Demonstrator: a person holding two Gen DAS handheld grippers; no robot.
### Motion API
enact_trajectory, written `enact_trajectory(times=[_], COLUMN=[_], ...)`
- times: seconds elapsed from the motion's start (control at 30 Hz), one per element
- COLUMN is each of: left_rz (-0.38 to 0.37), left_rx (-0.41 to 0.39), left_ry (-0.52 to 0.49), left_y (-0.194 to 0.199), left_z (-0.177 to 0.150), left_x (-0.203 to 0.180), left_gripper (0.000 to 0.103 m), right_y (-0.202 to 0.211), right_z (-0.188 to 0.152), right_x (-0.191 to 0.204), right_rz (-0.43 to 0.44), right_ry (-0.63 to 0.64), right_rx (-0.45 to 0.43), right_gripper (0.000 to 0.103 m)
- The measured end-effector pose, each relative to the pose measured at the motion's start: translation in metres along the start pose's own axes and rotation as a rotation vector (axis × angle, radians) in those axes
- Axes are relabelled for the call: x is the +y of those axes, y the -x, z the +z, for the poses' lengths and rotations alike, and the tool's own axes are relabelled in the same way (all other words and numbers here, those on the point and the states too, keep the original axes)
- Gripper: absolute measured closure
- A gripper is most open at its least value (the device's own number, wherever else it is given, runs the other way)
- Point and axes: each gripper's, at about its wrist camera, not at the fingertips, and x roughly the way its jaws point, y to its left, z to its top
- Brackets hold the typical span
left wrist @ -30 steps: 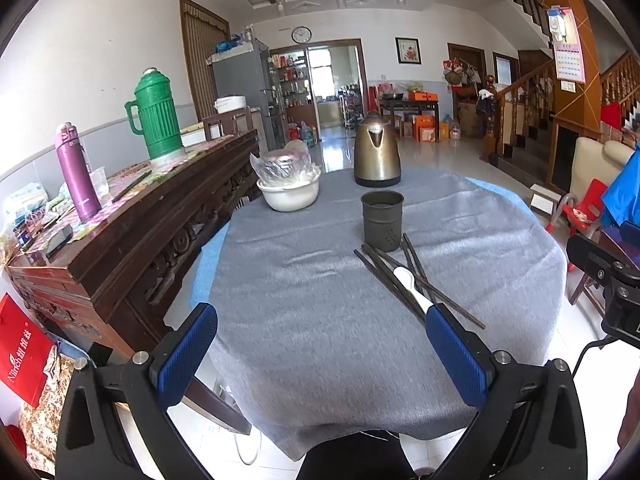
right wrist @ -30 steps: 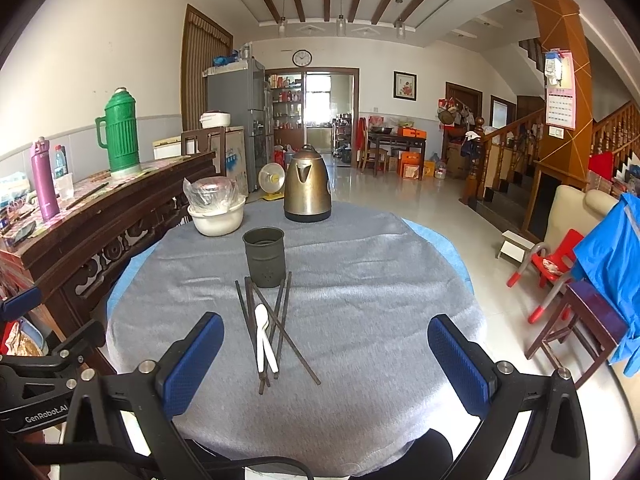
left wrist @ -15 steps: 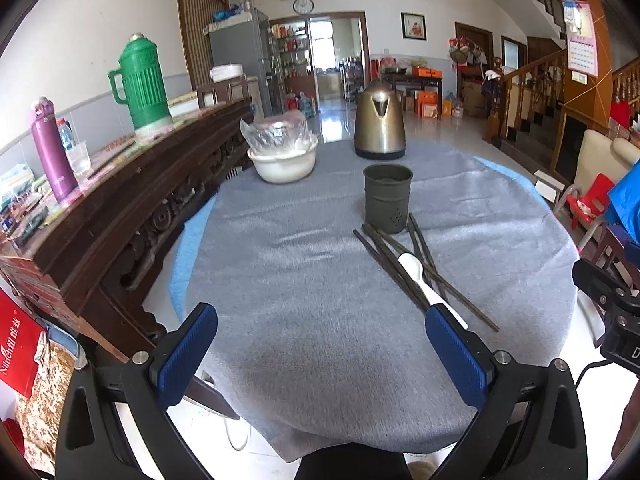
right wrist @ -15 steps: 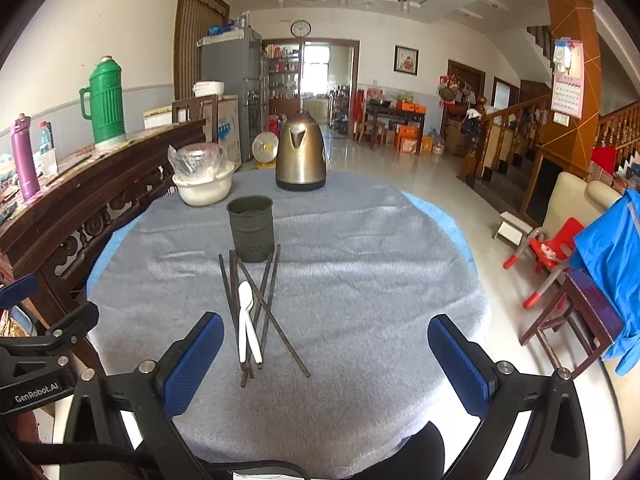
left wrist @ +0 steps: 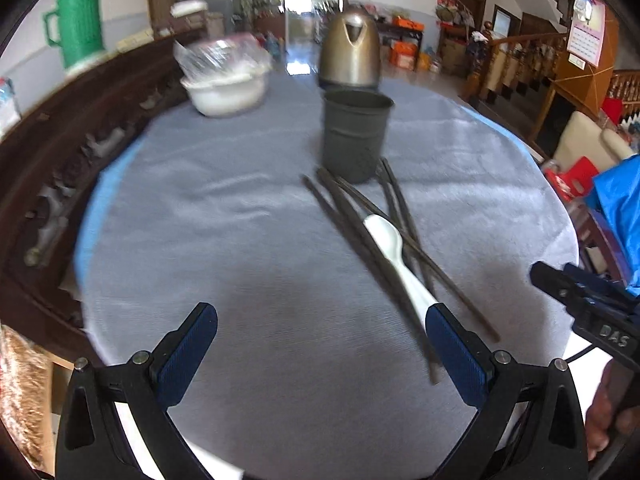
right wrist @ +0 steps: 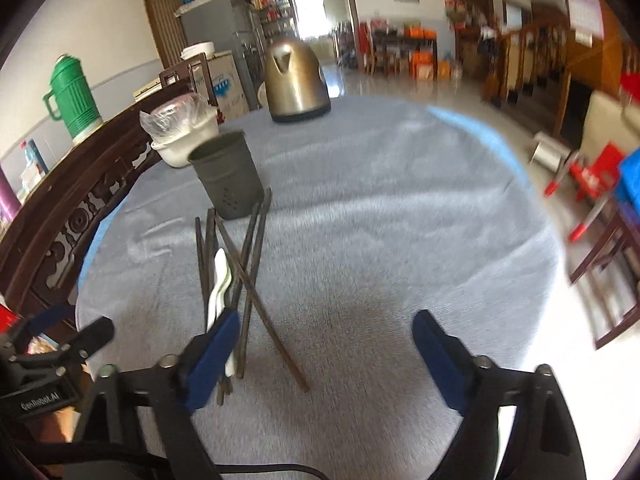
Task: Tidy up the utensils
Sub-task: 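Lower the left tool toward one white spoon while the right tool lowers toward the other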
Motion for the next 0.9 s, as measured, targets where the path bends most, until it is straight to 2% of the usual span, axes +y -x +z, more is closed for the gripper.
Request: enact_trajectory(times=[0.03,0.13,0.2,0.3,0.37,0.4,0.47,0.63,0.7,0.9], left_rz=[-0.019,-0.061,-0.094,-0.118,-0.128,-0.145,-0.167,-0.151,-0.144,-0.138], left_rx=[0.015,0.033,0.046,0.095,0.142,0.167,0.165,0.194,0.204,0.216], left_ry=[0.001,-0.013,-0.035,-0.051,-0.038,-0.026,-0.009,-0.025,-0.034,0.004], left_y=[-0.007,-0.024,-0.032,-0.051,-0.065,-0.072,-0.073,-0.072,-0.07,-0.062], left_z=[0.002,0.008,0.012,0.015,0.013,0.011,0.009,0.006,0.001,-0.002], left_x=[-0.002,-0.015,-0.024,-0.031,-0.029,-0.026,-0.022,-0.005,0.007,0.044], left_gripper=[0.0,0.003,0.01,0.024,0.042,0.045,0.047,0.055,0.063,0.063], right_y=[-0.011,-0.031,-0.038,-0.046,-0.05,-0.052,-0.057,-0.07,-0.073,-0.086], right_z=[0.001,0.001,0.001,0.004,0.006,0.006,0.007,0.008,0.008,0.009], right_x=[-0.006,-0.019,-0.024,-0.028,-0.03,-0.031,-0.031,-0.027,-0.02,0.005], right_rz=[0.014,0.062,0.077,0.076,0.083,0.086,0.098,0.133,0.165,0.246], right_ry=[-0.011,-0.049,-0.064,-0.065,-0.071,-0.073,-0.074,-0.083,-0.077,-0.049], right_rx=[0.02,0.059,0.069,0.073,0.078,0.081,0.096,0.141,0.162,0.244], right_gripper=[0.03,0.041,0.042,0.042,0.042,0.042,0.042,0.042,0.042,0.042])
